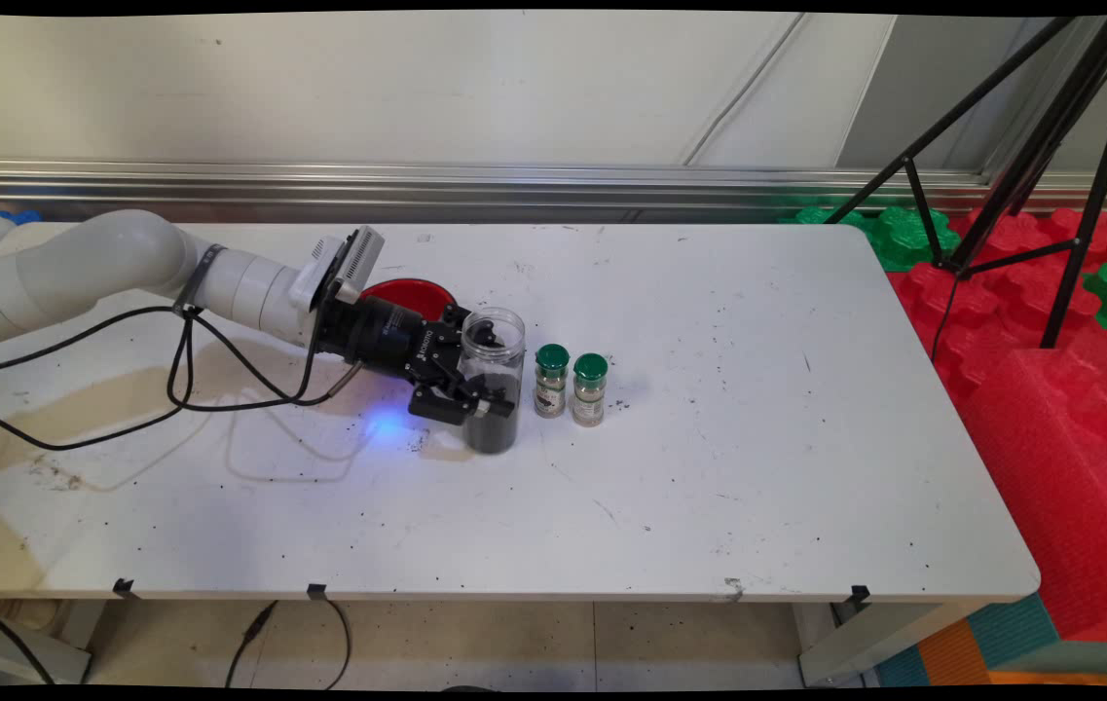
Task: Pick up the black seasoning powder from the table, then pour the black seasoning powder in the red bowl
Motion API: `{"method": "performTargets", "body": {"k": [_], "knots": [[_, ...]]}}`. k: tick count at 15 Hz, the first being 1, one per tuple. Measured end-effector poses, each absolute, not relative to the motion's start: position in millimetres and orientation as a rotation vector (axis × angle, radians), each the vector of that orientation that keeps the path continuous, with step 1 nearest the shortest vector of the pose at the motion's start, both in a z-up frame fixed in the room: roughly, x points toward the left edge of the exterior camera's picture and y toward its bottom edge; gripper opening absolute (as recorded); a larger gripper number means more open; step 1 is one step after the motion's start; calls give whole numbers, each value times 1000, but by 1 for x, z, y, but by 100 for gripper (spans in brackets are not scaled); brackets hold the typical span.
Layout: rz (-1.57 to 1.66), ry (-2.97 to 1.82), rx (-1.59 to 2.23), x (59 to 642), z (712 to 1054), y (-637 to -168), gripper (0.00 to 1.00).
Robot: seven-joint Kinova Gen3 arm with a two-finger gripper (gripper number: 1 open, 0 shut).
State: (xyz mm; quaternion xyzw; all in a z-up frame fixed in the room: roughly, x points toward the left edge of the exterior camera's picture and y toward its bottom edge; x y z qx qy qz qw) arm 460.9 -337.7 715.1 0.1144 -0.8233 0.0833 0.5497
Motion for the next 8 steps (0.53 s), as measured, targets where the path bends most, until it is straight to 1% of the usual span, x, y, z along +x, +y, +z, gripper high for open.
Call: {"method": "performTargets", "body": {"k": [8], "knots": [[203,-1945,265,460,715,-334,0]]}}
